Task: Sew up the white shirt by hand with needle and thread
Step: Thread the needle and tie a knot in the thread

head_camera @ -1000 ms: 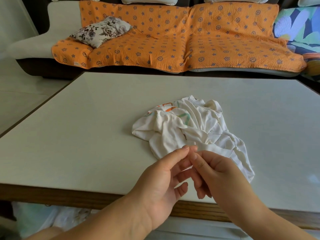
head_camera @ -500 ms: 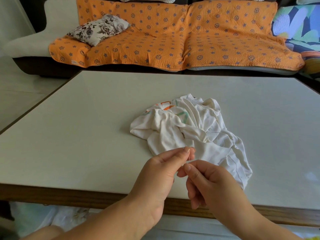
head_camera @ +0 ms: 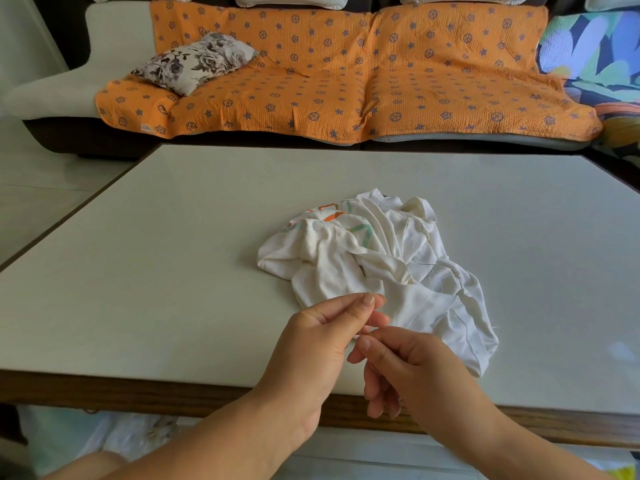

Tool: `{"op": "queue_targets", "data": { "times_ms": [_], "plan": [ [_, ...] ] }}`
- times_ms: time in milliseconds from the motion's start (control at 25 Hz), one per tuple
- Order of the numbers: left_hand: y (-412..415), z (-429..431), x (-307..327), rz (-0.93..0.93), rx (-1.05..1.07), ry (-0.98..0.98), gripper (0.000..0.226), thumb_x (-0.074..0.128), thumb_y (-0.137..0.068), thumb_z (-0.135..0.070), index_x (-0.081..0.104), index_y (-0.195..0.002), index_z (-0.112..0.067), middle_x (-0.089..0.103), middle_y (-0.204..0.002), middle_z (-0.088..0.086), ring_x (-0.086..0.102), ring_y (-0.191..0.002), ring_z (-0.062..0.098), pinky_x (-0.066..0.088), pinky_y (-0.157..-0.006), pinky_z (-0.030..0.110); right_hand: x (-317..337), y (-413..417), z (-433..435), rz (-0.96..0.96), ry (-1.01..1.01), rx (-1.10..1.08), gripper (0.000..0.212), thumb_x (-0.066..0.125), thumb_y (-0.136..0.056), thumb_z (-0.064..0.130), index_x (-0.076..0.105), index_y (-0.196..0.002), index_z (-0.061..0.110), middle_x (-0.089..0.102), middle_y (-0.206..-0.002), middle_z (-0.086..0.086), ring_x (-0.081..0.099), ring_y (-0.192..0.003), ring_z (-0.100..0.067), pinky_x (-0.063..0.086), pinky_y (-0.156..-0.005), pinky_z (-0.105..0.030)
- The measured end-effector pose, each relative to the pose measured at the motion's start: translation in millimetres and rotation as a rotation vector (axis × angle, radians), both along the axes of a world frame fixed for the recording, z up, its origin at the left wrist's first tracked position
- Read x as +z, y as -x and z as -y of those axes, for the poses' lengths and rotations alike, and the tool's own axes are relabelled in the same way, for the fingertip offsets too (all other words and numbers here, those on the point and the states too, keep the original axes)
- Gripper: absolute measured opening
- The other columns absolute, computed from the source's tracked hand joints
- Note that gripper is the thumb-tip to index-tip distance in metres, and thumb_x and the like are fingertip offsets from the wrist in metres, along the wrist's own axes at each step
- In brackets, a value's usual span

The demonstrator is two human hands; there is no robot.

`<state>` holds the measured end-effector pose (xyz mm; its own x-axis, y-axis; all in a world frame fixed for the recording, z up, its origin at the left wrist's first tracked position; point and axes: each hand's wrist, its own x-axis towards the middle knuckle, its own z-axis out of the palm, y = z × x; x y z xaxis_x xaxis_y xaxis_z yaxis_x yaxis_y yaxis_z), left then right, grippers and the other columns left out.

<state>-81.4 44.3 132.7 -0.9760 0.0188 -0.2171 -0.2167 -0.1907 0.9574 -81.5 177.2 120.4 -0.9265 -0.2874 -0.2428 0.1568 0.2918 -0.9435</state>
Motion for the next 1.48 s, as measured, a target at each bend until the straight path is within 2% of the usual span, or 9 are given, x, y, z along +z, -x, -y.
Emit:
{"op": "queue_targets", "data": {
  "times_ms": [240,440,640,760,960,1120,1240,1320,1480],
  "plan": [
    [3.3,0.0,-3.4,-0.019,0.016,0.019,0.021,0.064,-0.073,-0.044,0.078,-0.084,-0.035,0.072,-0.080,-0.008,0.063,-0.078,0.001,0.047,-0.064,0.008,1.6,0.1,0.2,0.033,-0.001,0.014,0.025,0.054,-0.097,0.027,0.072,-0.084,0.015,0.063,-0.058,-0.003,0.064,-0.054,-0.020,0.046,-0.049,-0.025],
    [3.8,0.5,-4.0,-0.001,0.026,0.005,0.016,0.065,-0.081,-0.037,0.079,-0.086,-0.032,0.071,-0.079,-0.006,0.059,-0.065,0.000,0.045,-0.070,0.020,5.0,0.7,0.2,0.086,-0.012,0.036,0.025,0.058,-0.092,0.039,0.077,-0.088,0.022,0.072,-0.073,-0.003,0.068,-0.060,-0.020,0.048,-0.049,-0.024],
    [5.3,1.7,-4.5,-0.033,0.022,0.012,0.016,0.063,-0.089,-0.029,0.079,-0.086,-0.025,0.070,-0.076,0.000,0.059,-0.064,0.007,0.048,-0.059,0.016,8.0,1.2,-2.5,0.067,-0.093,0.064,0.024,0.059,-0.092,0.044,0.076,-0.089,0.027,0.074,-0.082,0.002,0.069,-0.061,-0.023,0.048,-0.048,-0.024],
    [6.3,2.3,-3.7,-0.123,0.015,0.069,0.016,0.063,-0.090,-0.025,0.079,-0.086,-0.025,0.072,-0.075,-0.001,0.067,-0.072,0.007,0.051,-0.067,0.013,20.5,5.2,-11.1,-0.028,-0.210,0.023,0.022,0.061,-0.086,0.054,0.073,-0.087,0.036,0.072,-0.067,0.004,0.056,-0.048,-0.015,0.046,-0.052,-0.023],
    [4.6,4.7,-1.4,-0.253,-0.035,0.225,0.015,0.063,-0.090,-0.025,0.077,-0.093,-0.022,0.072,-0.075,-0.007,0.066,-0.065,0.003,0.046,-0.066,0.009,35.5,13.8,-23.5,-0.145,-0.031,-0.103,0.020,0.057,-0.092,0.026,0.072,-0.099,0.036,0.058,-0.058,0.014,0.051,-0.049,-0.002,0.037,-0.053,-0.013],
    [2.2,4.7,-0.9,-0.344,-0.095,0.348,0.013,0.064,-0.090,-0.023,0.077,-0.088,-0.024,0.068,-0.068,-0.015,0.061,-0.062,-0.001,0.045,-0.059,0.009,38.3,12.8,-21.2,-0.154,0.026,-0.056,0.015,0.065,-0.083,0.040,0.075,-0.093,0.035,0.057,-0.055,0.013,0.048,-0.051,-0.003,0.038,-0.054,-0.013],
    [3.1,6.4,-2.1,-0.394,-0.126,0.465,0.016,0.062,-0.093,-0.026,0.077,-0.095,-0.027,0.070,-0.075,-0.016,0.064,-0.070,0.008,0.052,-0.063,0.022,35.8,14.2,-20.9,-0.192,0.026,-0.075,0.025,0.069,-0.066,0.050,0.078,-0.083,0.035,0.054,-0.051,0.010,0.046,-0.049,-0.005,0.036,-0.050,-0.011],
    [3.6,7.0,-2.5,-0.391,-0.122,0.476,0.015,0.062,-0.092,-0.031,0.076,-0.095,-0.035,0.072,-0.080,-0.006,0.065,-0.078,0.019,0.054,-0.072,0.031,33.9,15.3,-20.8,-0.184,0.078,-0.116,0.022,0.073,-0.066,0.043,0.079,-0.082,0.029,0.054,-0.049,0.007,0.045,-0.047,-0.007,0.037,-0.048,-0.012],
    [3.5,6.2,-3.3,-0.343,-0.148,0.465,0.014,0.063,-0.091,-0.035,0.077,-0.090,-0.031,0.071,-0.076,0.001,0.064,-0.077,0.028,0.052,-0.072,0.036,30.9,21.1,-23.5,-0.134,0.164,-0.188,0.024,0.072,-0.066,0.034,0.076,-0.075,0.012,0.056,-0.049,0.000,0.044,-0.043,-0.010,0.036,-0.045,-0.019]
  ]
}}
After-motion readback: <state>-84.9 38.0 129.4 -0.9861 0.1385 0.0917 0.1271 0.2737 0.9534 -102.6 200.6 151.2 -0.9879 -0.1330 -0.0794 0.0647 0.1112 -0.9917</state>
